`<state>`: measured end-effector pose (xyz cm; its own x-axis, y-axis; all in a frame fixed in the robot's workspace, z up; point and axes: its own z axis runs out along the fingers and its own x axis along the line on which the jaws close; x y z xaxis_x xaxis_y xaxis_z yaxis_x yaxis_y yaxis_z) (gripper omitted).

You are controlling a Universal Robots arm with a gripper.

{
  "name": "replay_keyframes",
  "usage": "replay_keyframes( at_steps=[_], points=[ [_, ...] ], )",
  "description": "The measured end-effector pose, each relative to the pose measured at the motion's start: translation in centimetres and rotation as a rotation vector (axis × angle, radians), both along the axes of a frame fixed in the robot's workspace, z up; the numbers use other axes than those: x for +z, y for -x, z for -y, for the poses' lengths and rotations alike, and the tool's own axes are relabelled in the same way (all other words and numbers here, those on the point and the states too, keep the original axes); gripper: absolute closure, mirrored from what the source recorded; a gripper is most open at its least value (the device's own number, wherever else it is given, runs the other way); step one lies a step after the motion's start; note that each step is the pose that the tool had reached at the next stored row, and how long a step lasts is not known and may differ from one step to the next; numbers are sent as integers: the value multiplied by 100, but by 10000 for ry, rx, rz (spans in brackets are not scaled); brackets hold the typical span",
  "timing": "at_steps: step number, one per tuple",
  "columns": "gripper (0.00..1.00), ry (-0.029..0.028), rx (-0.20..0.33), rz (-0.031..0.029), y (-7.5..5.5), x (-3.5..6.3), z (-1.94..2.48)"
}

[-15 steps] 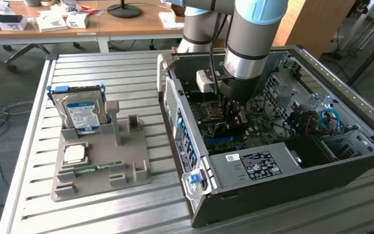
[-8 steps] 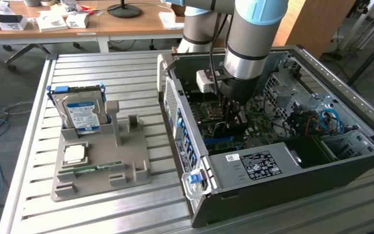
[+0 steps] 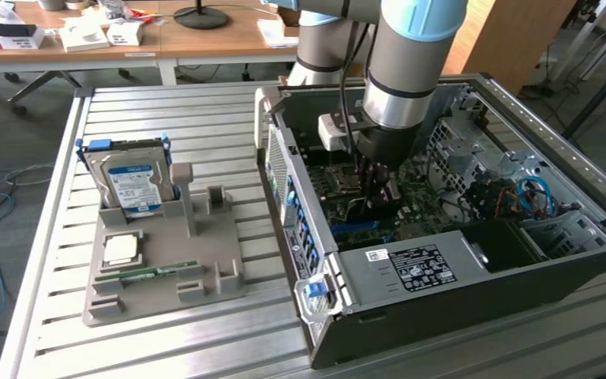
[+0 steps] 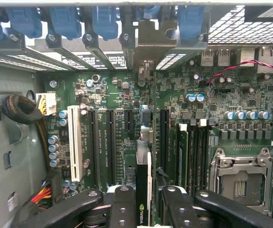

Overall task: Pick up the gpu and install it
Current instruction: 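Insert the gpu into the slot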

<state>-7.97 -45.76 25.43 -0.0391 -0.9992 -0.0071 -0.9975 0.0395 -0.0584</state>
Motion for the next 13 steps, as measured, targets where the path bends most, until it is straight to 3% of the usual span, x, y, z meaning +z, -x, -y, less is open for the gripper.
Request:
replay_keyframes(
  at_steps=[13],
  points=[
    [74, -1, 0, 0, 0, -15, 1]
  ],
)
